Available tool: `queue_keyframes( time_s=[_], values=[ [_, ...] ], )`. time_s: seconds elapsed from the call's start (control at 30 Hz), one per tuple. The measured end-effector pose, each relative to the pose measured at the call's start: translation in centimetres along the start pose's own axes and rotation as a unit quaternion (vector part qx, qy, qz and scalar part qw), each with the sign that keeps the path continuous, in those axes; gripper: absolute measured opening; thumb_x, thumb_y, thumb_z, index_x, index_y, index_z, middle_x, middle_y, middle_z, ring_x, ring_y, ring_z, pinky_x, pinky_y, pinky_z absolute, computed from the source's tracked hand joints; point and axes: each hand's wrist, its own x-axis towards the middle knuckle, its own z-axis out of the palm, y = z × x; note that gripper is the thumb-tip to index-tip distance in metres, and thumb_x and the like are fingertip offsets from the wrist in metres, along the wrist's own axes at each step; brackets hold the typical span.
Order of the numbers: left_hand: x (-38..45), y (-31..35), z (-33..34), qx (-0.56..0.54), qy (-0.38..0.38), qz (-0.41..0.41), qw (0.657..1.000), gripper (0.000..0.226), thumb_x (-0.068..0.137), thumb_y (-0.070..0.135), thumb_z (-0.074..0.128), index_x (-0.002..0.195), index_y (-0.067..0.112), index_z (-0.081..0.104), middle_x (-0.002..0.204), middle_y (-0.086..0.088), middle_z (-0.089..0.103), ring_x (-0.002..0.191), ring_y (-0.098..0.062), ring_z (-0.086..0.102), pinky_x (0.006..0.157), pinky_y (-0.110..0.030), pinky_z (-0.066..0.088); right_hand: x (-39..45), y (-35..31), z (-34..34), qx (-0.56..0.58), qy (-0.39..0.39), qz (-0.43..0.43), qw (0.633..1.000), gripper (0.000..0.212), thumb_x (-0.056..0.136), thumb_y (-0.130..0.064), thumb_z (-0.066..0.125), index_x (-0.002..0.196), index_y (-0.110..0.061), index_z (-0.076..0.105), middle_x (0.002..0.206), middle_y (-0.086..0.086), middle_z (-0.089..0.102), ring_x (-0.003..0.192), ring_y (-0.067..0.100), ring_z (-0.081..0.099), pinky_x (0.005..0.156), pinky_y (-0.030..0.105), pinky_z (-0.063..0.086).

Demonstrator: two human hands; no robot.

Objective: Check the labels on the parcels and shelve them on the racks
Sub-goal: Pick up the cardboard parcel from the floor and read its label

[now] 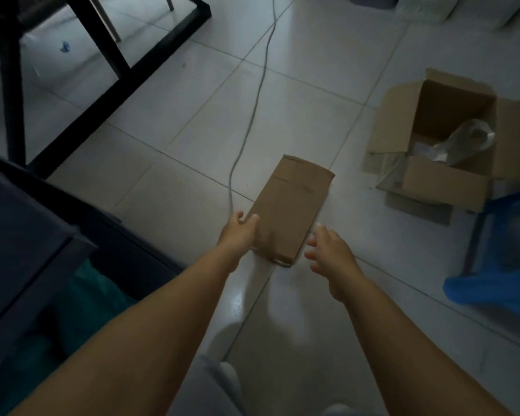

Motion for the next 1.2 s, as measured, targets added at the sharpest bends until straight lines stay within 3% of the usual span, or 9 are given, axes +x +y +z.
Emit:
queue_keyframes(
  time_s=[0.1,0.3,0.37,0.57,0.7,0.83,0.93,1.07,1.2],
  values=[
    [4.4,-2.0,2.3,0.049,-0.027,0.034,0.998,0.070,0.099,0.038,0.054,0.159,0.015,0.026,0.160,-0.012,0.037,0.141,-0.033,0.045,0.116,-0.045,0.039,4.9,2.4,1.5,-0.016,-0.021,0.010,1.000,0.053,0.099,-0.047,0.034,0.138,-0.014,0.044,0.136,0.010,0.051,0.120,0.028,0.052,0.104,0.050,0.041],
    [12.8,-5.4,4.6,0.132,0.036,0.036,0.990,0.068,0.096,0.033,0.059,0.154,0.009,0.032,0.155,-0.015,0.041,0.136,-0.037,0.049,0.112,-0.047,0.044,12.5,6.5,3.9,-0.029,-0.027,-0.024,0.999,0.048,0.100,-0.040,0.036,0.142,-0.017,0.040,0.134,0.006,0.047,0.111,0.022,0.047,0.103,0.040,0.040],
    [15.1,-6.7,4.9,0.176,0.061,0.016,0.982,0.071,0.093,0.037,0.061,0.152,0.010,0.034,0.152,-0.015,0.045,0.134,-0.039,0.050,0.110,-0.050,0.045,14.6,7.8,4.6,-0.050,-0.019,-0.035,0.998,0.052,0.100,-0.039,0.037,0.146,-0.015,0.035,0.144,0.010,0.044,0.122,0.027,0.046,0.101,0.036,0.037],
    [23.4,-9.9,5.3,0.212,-0.023,0.016,0.977,0.080,0.043,0.058,0.057,0.106,0.010,0.070,0.108,-0.016,0.076,0.100,-0.037,0.072,0.094,-0.048,0.058,18.9,10.5,6.2,-0.043,-0.021,-0.007,0.999,0.082,0.085,-0.046,0.051,0.153,-0.021,0.014,0.156,0.004,0.031,0.135,0.032,0.039,0.110,0.048,0.035],
    [19.0,-7.6,5.2,0.154,0.002,0.039,0.987,0.066,0.060,0.057,0.060,0.110,0.014,0.057,0.113,-0.015,0.069,0.105,-0.037,0.067,0.095,-0.050,0.056,22.0,12.1,6.5,0.013,0.000,0.016,1.000,0.119,0.046,-0.073,0.049,0.150,-0.023,0.017,0.155,0.005,0.032,0.135,0.033,0.039,0.108,0.052,0.036],
    [15.9,-5.6,5.5,0.092,0.038,0.102,0.990,0.039,0.073,0.058,0.065,0.098,0.030,0.056,0.126,-0.006,0.052,0.119,-0.030,0.055,0.107,-0.049,0.048,22.4,13.5,5.8,0.085,0.005,0.073,0.994,0.132,0.037,-0.082,0.056,0.150,-0.028,0.013,0.152,0.006,0.038,0.128,0.035,0.048,0.101,0.057,0.043],
    [14.6,-4.6,6.8,0.074,0.017,0.164,0.984,0.035,0.061,0.066,0.061,0.078,0.036,0.060,0.127,-0.007,0.051,0.120,-0.032,0.055,0.102,-0.054,0.050,21.8,13.4,5.6,0.156,-0.034,0.119,0.980,0.146,0.024,-0.089,0.064,0.149,-0.024,0.026,0.145,0.009,0.048,0.118,0.035,0.057,0.094,0.059,0.048],
    [12.5,-4.0,8.9,0.151,-0.012,0.175,0.973,0.021,0.075,0.049,0.068,0.070,0.030,0.060,0.147,-0.004,0.044,0.143,-0.030,0.037,0.112,-0.053,0.035,19.7,11.3,5.4,0.205,-0.039,0.143,0.968,0.125,0.035,-0.086,0.050,0.142,-0.023,0.042,0.132,0.013,0.058,0.107,0.035,0.062,0.090,0.054,0.051],
    [11.3,-3.9,9.8,0.179,0.027,0.192,0.965,0.026,0.082,0.041,0.069,0.069,0.028,0.050,0.133,0.001,0.050,0.127,-0.024,0.044,0.094,-0.039,0.026,18.4,9.2,5.2,0.216,0.040,0.099,0.971,0.120,0.046,-0.084,0.048,0.147,-0.021,0.030,0.139,0.014,0.050,0.116,0.038,0.054,0.095,0.055,0.047]
  ],
)
